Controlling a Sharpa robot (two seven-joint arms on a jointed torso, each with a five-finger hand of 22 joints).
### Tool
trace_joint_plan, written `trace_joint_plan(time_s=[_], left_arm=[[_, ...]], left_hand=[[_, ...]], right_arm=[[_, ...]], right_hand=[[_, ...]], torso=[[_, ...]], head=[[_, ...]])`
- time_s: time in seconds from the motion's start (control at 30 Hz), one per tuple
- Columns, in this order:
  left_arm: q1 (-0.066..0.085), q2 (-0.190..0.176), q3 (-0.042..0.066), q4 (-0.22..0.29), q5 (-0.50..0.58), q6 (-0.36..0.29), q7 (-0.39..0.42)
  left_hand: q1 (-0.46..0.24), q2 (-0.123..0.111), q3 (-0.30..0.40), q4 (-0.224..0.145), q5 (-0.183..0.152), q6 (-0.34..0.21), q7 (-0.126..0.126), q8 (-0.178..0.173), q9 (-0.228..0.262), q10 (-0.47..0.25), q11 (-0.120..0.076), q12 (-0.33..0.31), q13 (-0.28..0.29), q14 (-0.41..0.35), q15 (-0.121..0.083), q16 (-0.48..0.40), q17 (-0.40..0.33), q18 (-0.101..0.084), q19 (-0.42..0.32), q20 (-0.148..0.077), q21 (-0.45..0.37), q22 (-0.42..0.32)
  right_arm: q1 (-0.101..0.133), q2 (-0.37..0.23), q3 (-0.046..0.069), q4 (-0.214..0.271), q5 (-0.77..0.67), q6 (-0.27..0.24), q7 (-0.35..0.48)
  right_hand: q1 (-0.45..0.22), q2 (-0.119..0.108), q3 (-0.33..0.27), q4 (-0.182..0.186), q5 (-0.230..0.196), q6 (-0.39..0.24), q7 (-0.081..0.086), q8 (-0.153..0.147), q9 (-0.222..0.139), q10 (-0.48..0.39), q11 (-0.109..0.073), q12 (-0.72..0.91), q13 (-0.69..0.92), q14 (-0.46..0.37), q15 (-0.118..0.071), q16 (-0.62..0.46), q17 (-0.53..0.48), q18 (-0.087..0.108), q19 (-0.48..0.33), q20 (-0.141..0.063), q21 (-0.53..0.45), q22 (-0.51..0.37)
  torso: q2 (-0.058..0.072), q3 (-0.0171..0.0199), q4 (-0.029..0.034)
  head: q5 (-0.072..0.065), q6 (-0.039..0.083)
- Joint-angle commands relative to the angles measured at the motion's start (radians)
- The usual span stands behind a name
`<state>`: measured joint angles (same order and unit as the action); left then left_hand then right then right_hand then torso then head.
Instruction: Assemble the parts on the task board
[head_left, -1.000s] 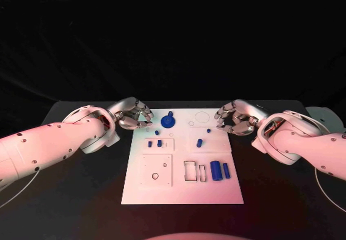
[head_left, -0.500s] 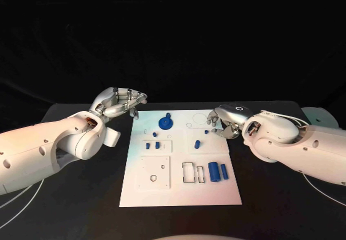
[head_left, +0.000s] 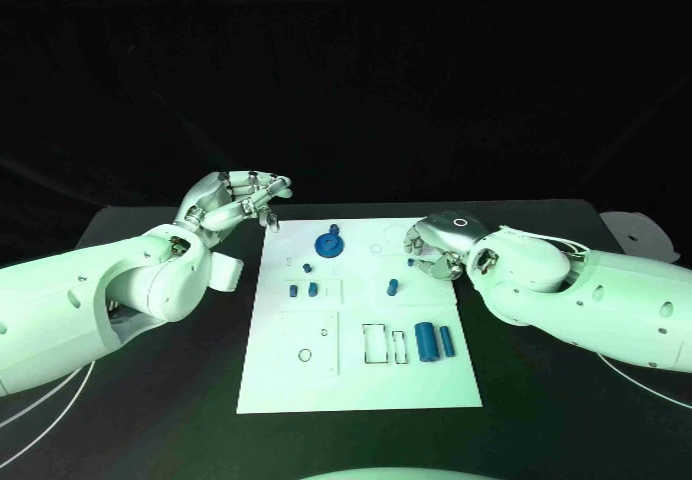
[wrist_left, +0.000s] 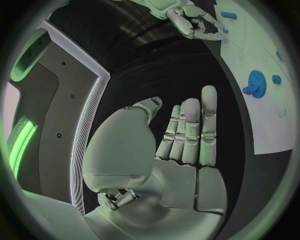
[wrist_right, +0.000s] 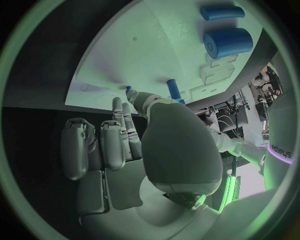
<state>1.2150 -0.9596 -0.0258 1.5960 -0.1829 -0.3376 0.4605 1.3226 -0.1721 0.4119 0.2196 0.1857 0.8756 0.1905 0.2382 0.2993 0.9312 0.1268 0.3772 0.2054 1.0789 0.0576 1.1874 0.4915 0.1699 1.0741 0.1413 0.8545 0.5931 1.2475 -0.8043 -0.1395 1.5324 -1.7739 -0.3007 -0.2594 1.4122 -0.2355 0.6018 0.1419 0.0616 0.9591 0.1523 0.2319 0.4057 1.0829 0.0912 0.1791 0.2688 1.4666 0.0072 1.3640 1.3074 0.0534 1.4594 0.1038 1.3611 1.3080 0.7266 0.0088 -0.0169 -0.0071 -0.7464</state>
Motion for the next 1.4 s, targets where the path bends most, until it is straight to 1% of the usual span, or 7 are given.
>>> trace_joint_plan(time_s=[0.03,0.17,0.27,0.7,1.07,1.17,1.4], left_arm=[[0.001,-0.001,0.000,0.006,0.037,-0.005,0.024],[0.001,-0.003,0.000,0.006,0.044,-0.001,0.020],[0.001,-0.004,0.000,0.006,0.049,0.001,0.018],[0.001,-0.003,0.000,0.007,0.055,0.004,0.007],[0.001,-0.003,0.000,0.006,0.055,-0.001,-0.005],[0.001,-0.003,0.000,0.006,0.055,-0.003,-0.007],[0.001,-0.003,0.000,0.006,0.055,-0.003,-0.013]], left_hand=[[0.012,-0.002,-0.001,-0.006,0.005,-0.004,0.002,0.005,-0.001,-0.007,0.002,0.006,-0.001,0.000,-0.006,-0.001,-0.002,0.015,0.006,-0.002,-0.004,-0.001],[0.016,-0.003,-0.001,-0.009,0.005,-0.005,0.003,0.005,-0.002,-0.009,0.003,0.007,-0.002,0.000,-0.005,0.000,-0.003,0.015,0.007,-0.001,-0.006,-0.003],[0.019,-0.003,-0.001,-0.011,0.005,-0.008,0.005,0.004,-0.003,-0.011,0.004,0.008,-0.002,-0.001,-0.004,0.000,-0.004,0.015,0.008,-0.001,-0.007,-0.004],[0.022,-0.003,-0.002,-0.011,0.005,-0.014,0.008,0.003,-0.005,-0.016,0.006,0.009,-0.003,-0.002,-0.003,0.000,-0.005,0.014,0.010,0.000,-0.009,-0.005],[0.024,-0.002,-0.002,-0.012,0.005,-0.016,0.009,0.002,-0.006,-0.018,0.007,0.009,-0.004,-0.002,-0.002,0.001,-0.006,0.014,0.010,0.001,-0.010,-0.006],[0.025,-0.001,-0.002,-0.012,0.005,-0.017,0.009,0.002,-0.006,-0.019,0.007,0.010,-0.004,-0.003,-0.002,0.001,-0.006,0.014,0.011,0.001,-0.010,-0.006],[0.027,-0.001,-0.002,-0.013,0.005,-0.020,0.010,0.001,-0.007,-0.022,0.008,0.010,-0.005,-0.003,-0.001,0.001,-0.007,0.014,0.011,0.001,-0.011,-0.007]], right_arm=[[-0.003,0.005,0.000,-0.008,-0.023,0.049,-0.011],[-0.007,0.010,0.000,-0.015,-0.015,0.057,-0.008],[-0.008,0.014,0.000,-0.020,-0.012,0.055,-0.006],[-0.020,0.033,0.000,-0.035,-0.001,0.042,0.005],[-0.028,0.041,0.000,-0.034,-0.001,0.057,0.003],[-0.031,0.041,0.000,-0.032,-0.005,0.062,0.001],[-0.034,0.042,0.000,-0.032,-0.020,0.075,-0.012]], right_hand=[[-0.001,0.007,0.011,-0.003,0.001,0.006,-0.005,-0.006,-0.004,0.001,-0.005,-0.012,-0.011,0.046,0.003,0.000,-0.001,-0.005,0.024,-0.004,-0.003,0.128],[-0.009,0.002,0.015,-0.007,0.001,0.000,-0.003,-0.014,-0.009,-0.002,-0.004,-0.024,-0.025,0.044,0.003,-0.005,-0.008,-0.003,0.019,-0.004,-0.013,0.123],[-0.009,0.003,0.017,-0.009,0.001,0.001,-0.003,-0.015,-0.010,0.000,-0.003,-0.025,-0.028,0.044,0.004,-0.004,-0.006,-0.003,0.020,-0.004,-0.012,0.124],[-0.014,0.017,0.029,-0.029,0.005,0.037,-0.003,-0.004,-0.009,0.048,-0.004,-0.022,-0.047,0.047,0.002,0.006,0.003,-0.011,0.035,-0.003,0.025,0.150],[-0.019,0.030,0.028,-0.051,0.004,0.071,-0.014,0.011,-0.004,0.095,-0.018,-0.021,-0.054,0.051,-0.010,0.021,0.019,-0.023,0.057,-0.008,0.079,0.185],[-0.020,0.033,0.027,-0.056,0.003,0.079,-0.018,0.014,-0.002,0.105,-0.022,-0.022,-0.055,0.052,-0.014,0.023,0.021,-0.025,0.061,-0.010,0.089,0.191],[-0.017,0.047,0.027,-0.072,0.005,0.096,-0.024,0.024,0.002,0.127,-0.030,-0.025,-0.054,0.052,-0.022,0.025,0.022,-0.030,0.070,-0.015,0.112,0.205]], torso=[[0.000,0.0011,0.0026],[0.000,0.0003,0.0023],[0.000,0.0011,0.0011],[-0.001,0.0010,0.0019],[-0.001,0.0016,0.0013],[-0.001,0.0018,-0.0002],[-0.001,0.0020,0.0009]], head=[[-0.002,-0.004],[-0.001,-0.004],[0.000,-0.005],[-0.001,-0.007],[-0.001,-0.012],[0.000,-0.013],[-0.002,-0.013]])
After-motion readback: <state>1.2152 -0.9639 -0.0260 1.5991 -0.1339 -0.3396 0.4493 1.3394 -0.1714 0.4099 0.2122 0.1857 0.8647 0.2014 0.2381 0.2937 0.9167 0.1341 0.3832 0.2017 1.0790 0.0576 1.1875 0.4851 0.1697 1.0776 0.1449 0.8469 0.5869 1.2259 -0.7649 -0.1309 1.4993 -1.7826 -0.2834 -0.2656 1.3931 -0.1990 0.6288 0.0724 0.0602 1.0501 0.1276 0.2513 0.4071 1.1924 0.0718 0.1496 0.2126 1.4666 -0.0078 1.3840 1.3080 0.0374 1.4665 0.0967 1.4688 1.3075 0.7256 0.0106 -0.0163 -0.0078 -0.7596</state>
